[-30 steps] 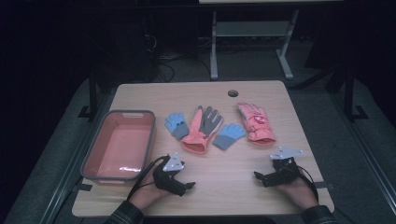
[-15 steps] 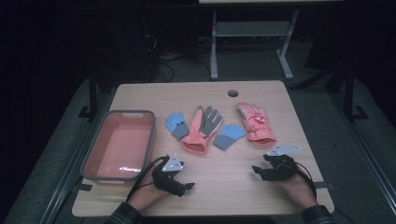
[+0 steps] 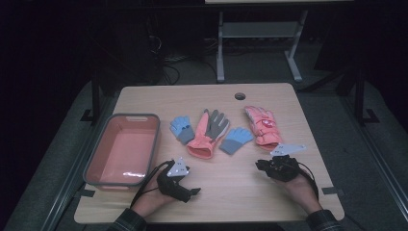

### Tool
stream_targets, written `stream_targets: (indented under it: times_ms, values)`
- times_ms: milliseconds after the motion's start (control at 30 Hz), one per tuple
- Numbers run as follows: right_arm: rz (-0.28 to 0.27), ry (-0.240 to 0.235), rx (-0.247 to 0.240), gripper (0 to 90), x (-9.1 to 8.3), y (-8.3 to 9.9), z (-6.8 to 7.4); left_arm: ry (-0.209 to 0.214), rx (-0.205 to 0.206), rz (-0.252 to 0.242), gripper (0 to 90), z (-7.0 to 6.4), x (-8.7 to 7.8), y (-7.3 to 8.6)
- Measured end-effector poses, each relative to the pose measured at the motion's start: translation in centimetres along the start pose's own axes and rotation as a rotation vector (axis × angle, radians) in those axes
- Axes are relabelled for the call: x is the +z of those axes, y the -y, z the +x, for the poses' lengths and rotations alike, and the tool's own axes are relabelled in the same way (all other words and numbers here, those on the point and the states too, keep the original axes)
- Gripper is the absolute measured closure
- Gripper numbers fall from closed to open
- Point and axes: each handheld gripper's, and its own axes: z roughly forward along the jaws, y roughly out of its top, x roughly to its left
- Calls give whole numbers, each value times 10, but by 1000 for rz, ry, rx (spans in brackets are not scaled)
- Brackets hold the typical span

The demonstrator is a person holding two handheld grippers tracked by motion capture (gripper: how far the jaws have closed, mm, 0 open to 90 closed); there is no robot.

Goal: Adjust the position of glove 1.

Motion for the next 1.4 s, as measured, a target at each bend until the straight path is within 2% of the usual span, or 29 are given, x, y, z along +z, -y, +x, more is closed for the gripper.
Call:
stream_targets:
  times_ms: [67,167,367,567,1000,1233,1400]
  values:
    - [-12,9,-12,855,0,-3,1,0,0,0,126,0,0,0]
    - [-17,-4,-23,897,3,-8,2,-2,3,1,126,0,0,0]
    - [-11,-26,-42,899,13,-19,6,-2,6,1,126,0,0,0]
    - [-11,-27,-69,899,26,-30,11,-2,6,1,126,0,0,0]
    - [-27,-55,-81,900,54,-59,14,4,8,2,126,1,0,0]
    - [-16,-55,-89,900,73,-71,14,6,4,0,126,1,0,0]
    - [-8,-46,-73,900,86,-75,10,6,4,0,126,1,0,0]
